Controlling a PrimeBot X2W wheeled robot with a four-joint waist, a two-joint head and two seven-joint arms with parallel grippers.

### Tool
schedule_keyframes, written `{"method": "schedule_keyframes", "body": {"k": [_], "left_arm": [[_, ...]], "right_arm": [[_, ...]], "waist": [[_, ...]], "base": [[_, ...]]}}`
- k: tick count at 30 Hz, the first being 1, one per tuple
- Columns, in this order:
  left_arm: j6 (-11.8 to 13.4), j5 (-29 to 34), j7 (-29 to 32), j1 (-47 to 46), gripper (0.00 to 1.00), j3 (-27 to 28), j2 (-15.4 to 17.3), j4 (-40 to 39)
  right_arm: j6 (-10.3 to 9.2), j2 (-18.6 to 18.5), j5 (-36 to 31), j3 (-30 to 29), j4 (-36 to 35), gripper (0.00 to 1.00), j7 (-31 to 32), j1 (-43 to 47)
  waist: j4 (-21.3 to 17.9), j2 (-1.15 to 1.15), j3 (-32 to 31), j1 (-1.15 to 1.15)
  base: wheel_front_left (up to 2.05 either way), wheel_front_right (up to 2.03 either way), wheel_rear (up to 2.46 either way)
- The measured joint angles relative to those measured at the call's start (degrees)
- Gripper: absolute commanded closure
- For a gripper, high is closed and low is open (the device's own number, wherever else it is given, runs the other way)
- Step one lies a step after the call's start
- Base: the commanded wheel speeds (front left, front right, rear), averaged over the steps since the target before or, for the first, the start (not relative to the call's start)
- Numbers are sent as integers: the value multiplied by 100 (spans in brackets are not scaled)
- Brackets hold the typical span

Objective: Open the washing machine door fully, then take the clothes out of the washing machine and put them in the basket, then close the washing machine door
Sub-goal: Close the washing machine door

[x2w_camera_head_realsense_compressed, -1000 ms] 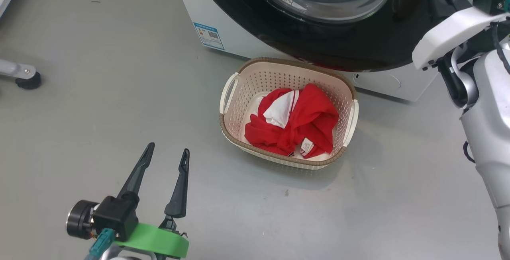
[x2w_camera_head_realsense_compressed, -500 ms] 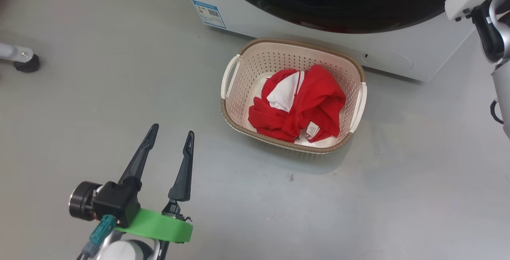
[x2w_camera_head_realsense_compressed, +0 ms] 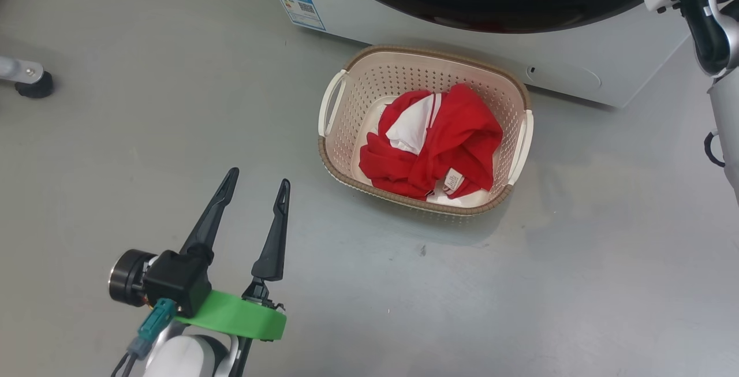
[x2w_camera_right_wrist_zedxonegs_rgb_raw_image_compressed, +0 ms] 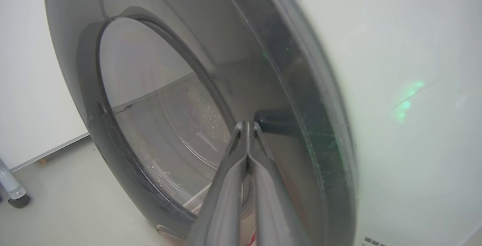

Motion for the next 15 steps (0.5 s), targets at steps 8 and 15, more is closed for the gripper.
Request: {"method": "schedule_keyframes", "body": {"k": [8,15], "left_arm": [[1,0,-42,-30,0,115,-11,172],[1,0,-42,-30,0,149,66,312]], "right_arm": [[70,275,67,146,101,100,-519,26],[149,579,138,296,145,100,-889,606]], "waist": [[-142,0,-79,0],[-348,0,-267,0]], "base": [[0,0,0],[0,0,0]]}}
